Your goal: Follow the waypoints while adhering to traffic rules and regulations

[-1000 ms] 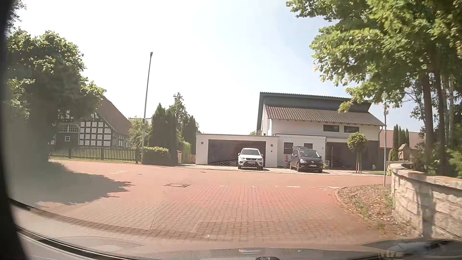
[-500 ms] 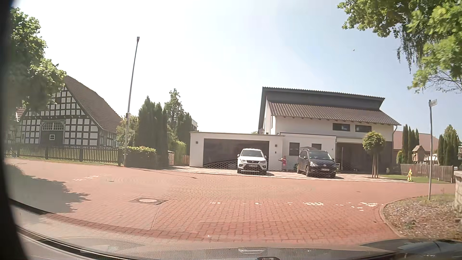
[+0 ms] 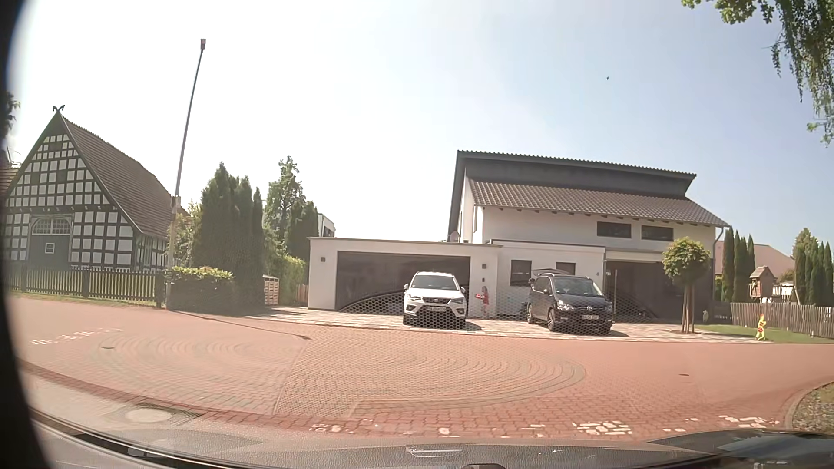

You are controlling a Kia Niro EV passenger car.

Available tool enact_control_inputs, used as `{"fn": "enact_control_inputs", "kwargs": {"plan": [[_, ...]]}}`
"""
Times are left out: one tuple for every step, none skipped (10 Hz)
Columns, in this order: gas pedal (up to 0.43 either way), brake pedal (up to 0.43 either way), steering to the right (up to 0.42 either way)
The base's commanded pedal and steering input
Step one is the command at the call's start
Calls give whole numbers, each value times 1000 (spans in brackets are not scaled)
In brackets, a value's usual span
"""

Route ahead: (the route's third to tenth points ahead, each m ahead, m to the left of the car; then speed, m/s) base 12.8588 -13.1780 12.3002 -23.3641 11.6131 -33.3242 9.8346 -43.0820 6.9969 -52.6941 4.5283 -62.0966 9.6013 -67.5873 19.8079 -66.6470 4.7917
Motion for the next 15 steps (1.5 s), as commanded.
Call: {"fn": "enact_control_inputs", "kwargs": {"plan": [[0, 152, 129], [0, 24, 156], [0, 0, 179], [0, 0, 216], [0, 0, 256], [47, 0, 290], [150, 0, 325], [177, 0, 363], [177, 0, 391], [177, 0, 427], [177, 0, 460], [197, 0, 483], [240, 0, 504], [260, 0, 517], [268, 0, 535]]}}
